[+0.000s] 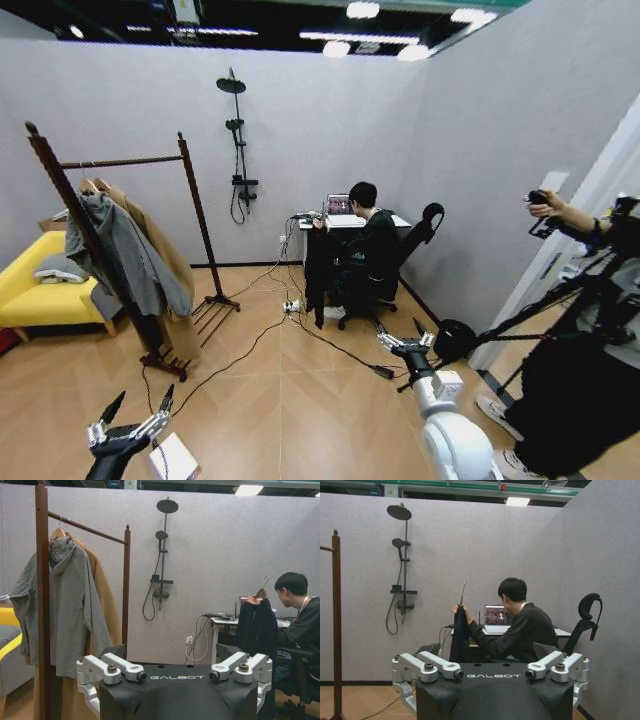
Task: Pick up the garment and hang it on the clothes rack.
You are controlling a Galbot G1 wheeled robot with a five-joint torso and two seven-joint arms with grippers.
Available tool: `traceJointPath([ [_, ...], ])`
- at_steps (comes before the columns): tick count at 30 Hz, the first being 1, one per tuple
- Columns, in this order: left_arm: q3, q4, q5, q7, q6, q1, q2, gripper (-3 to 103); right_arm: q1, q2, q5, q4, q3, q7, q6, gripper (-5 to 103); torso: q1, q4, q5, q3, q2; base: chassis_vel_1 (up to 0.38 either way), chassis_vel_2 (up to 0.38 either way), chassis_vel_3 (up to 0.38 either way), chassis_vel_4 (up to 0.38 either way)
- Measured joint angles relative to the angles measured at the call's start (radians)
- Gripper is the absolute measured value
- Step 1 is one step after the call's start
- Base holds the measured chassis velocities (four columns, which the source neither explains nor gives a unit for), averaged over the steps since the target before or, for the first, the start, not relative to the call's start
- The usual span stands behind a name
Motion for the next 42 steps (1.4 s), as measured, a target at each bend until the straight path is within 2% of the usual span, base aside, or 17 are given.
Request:
traceJointPath([
  [4, 0.000, 0.000, 0.000, 0.000, 0.000, 0.000, 0.000, 100, -0.032, 0.000, -0.016, 0.023, -0.011, -0.017, 0.000, 100, 0.000, -0.0001, -0.0001, 0.000, 0.000, 0.000, 0.000, 0.000, 0.000],
  [8, 0.000, 0.000, 0.000, 0.000, 0.000, 0.000, 0.000, 100, -0.063, 0.031, -0.040, 0.030, -0.021, -0.023, 0.019, 100, 0.000, 0.0000, 0.0000, 0.000, 0.000, 0.000, 0.000, 0.000, 0.000],
  [19, 0.000, 0.000, 0.000, 0.000, 0.000, 0.000, 0.000, 100, -0.122, 0.036, 0.001, 0.079, 0.024, -0.043, 0.046, 100, 0.000, -0.0001, -0.0001, 0.000, 0.000, 0.000, 0.000, 0.000, 0.000],
  [34, 0.000, 0.000, 0.000, 0.000, 0.000, 0.000, 0.000, 100, -0.108, 0.039, -0.014, 0.054, 0.017, -0.044, 0.050, 100, -0.001, -0.0001, 0.0000, 0.000, 0.000, -0.027, 0.024, 0.026, -0.029],
  [39, 0.000, 0.000, 0.000, 0.000, 0.000, 0.000, 0.000, 100, -0.105, 0.034, -0.006, 0.053, 0.020, -0.044, 0.053, 100, 0.000, -0.0002, 0.0000, 0.000, 0.000, -0.158, 0.156, 0.161, -0.146],
  [40, 0.000, 0.000, 0.000, 0.000, 0.000, 0.000, 0.000, 100, -0.105, 0.032, -0.002, 0.051, 0.021, -0.045, 0.056, 100, 0.000, 0.0006, 0.0005, 0.000, 0.000, -0.186, 0.226, 0.229, -0.219],
  [42, 0.000, 0.000, 0.000, 0.000, 0.000, 0.000, 0.000, 100, -0.105, 0.031, 0.000, 0.048, 0.021, -0.045, 0.057, 100, 0.000, 0.0001, -0.0001, 0.000, 0.000, -0.216, 0.217, 0.229, -0.219],
])
